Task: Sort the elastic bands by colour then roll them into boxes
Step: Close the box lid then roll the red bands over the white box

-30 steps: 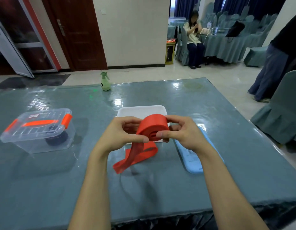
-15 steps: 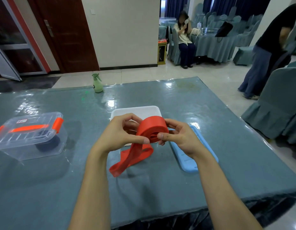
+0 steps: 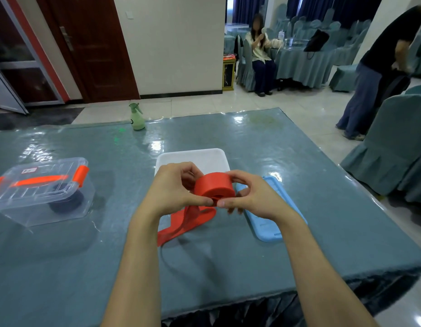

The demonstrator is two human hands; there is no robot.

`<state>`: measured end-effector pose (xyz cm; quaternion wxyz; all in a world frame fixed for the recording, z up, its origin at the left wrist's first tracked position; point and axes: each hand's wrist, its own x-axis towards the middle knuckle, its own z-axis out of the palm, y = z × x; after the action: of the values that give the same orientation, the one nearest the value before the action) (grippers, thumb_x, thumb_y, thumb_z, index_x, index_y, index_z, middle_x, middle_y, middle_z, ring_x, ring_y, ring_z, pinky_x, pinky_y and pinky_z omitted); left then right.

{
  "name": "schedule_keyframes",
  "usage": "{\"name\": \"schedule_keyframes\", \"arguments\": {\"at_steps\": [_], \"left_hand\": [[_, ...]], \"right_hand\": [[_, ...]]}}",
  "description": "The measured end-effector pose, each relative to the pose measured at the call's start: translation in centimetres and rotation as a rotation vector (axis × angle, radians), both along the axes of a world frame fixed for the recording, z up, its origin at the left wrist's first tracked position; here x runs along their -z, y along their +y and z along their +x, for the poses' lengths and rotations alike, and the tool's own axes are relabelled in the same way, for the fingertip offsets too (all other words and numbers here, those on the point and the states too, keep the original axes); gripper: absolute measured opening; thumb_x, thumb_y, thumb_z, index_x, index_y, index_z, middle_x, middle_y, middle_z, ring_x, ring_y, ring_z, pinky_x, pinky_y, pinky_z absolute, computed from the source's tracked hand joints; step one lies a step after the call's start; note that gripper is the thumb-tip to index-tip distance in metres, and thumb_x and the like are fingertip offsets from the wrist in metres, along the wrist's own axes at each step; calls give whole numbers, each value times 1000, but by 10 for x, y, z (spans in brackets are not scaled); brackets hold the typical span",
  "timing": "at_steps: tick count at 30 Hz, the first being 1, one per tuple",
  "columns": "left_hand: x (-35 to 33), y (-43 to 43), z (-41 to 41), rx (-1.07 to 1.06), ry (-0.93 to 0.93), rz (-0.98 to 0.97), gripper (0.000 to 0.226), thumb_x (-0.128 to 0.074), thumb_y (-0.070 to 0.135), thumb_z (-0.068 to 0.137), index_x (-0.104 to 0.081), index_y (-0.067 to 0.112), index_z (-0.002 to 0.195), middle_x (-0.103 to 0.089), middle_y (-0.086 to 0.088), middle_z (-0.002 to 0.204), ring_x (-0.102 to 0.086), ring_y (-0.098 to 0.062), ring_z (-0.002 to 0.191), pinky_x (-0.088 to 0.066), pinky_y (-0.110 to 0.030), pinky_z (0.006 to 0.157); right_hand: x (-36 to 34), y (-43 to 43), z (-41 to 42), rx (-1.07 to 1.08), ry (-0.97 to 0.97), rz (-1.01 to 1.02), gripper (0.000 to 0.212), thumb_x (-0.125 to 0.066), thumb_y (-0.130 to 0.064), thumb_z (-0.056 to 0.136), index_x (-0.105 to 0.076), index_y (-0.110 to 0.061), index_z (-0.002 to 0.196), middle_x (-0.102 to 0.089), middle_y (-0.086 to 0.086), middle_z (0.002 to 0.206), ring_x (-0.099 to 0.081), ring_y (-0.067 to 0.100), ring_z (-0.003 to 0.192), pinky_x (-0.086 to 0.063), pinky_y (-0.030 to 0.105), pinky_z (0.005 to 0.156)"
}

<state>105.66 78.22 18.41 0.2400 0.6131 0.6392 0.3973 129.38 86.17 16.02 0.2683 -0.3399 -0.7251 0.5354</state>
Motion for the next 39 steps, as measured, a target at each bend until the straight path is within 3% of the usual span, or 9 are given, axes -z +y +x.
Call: {"name": "schedule_keyframes", "arguments": {"at_steps": [2, 5, 9, 11, 16, 22, 27, 32, 39], "left_hand": [[-4, -2, 3, -8, 216, -51, 53, -100, 48, 40, -75, 33, 84, -78, 13, 77, -76, -6, 76, -65, -41, 77], [-10, -5, 12, 2, 412, -120, 58, -95, 56, 38, -75, 36, 88, -73, 19, 79, -70, 1, 79, -63, -36, 76], [-12, -12, 6, 34, 221, -68, 56, -105, 39, 49, -78, 36, 99, -79, 17, 92, -74, 0, 94, -62, -33, 93], [-13, -15, -3, 91, 18, -28, 62, -109, 20, 55, -79, 31, 108, -82, 11, 102, -77, -6, 103, -60, -30, 102], [-47, -3, -13, 73, -220, 125, 58, -104, 23, 57, -81, 18, 110, -85, -4, 99, -82, -18, 93, -62, -29, 87], [-135, 11, -32, 186, -168, 223, 71, -106, 56, 52, -81, 32, 115, -85, -4, 104, -83, -22, 99, -64, -25, 87], [-150, 9, -32, 222, -161, 279, 71, -100, 45, 74, -70, 39, 139, -80, -1, 128, -74, -20, 125, -61, -36, 105], [-176, 10, -26, 129, -183, 412, 49, -90, 30, 86, -73, 31, 133, -84, -1, 115, -81, -21, 109, -62, -25, 92], [-218, 0, -39, 80, -237, 427, 54, -92, 12, 73, -76, 11, 125, -85, -6, 109, -82, -21, 106, -63, -21, 86]], "right_hand": [[-3, -2, -1, 14, -207, 110, 82, -104, -42, 62, -64, -52, 133, -70, -28, 123, -75, 18, 64, -59, 26, 66], [-3, -9, -8, -25, -295, 222, 67, -102, -47, 62, -71, -52, 122, -70, -36, 80, -68, 1, 59, -46, 11, 55], [-5, -10, -7, 30, -142, 183, 50, -100, -48, 62, -80, -43, 107, -62, -6, 53, -63, 15, 55, -54, 42, 59], [-14, -6, -3, 55, -1, 113, 50, -101, -47, 62, -81, -41, 107, -63, -1, 56, -64, 19, 57, -58, 51, 68], [-61, 4, -7, 27, 312, 84, 40, -98, -26, 74, -84, -31, 110, -78, 1, 76, -69, 21, 57, -57, 27, 65], [-130, 23, -23, 14, 406, 125, 44, -98, -23, 73, -83, -15, 113, -78, 24, 94, -68, 27, 61, -59, 34, 62], [-175, 31, -24, 43, 415, 204, 49, -94, -26, 69, -82, -10, 114, -77, 27, 95, -69, 27, 58, -58, 36, 59], [-209, 34, -34, 22, 451, 235, 34, -93, -20, 78, -84, -10, 108, -79, 25, 94, -70, 30, 60, -61, 37, 62], [-231, 40, -37, -14, 449, 246, 39, -96, -31, 72, -86, -13, 105, -82, 18, 94, -73, 36, 66, -64, 36, 64]]}}
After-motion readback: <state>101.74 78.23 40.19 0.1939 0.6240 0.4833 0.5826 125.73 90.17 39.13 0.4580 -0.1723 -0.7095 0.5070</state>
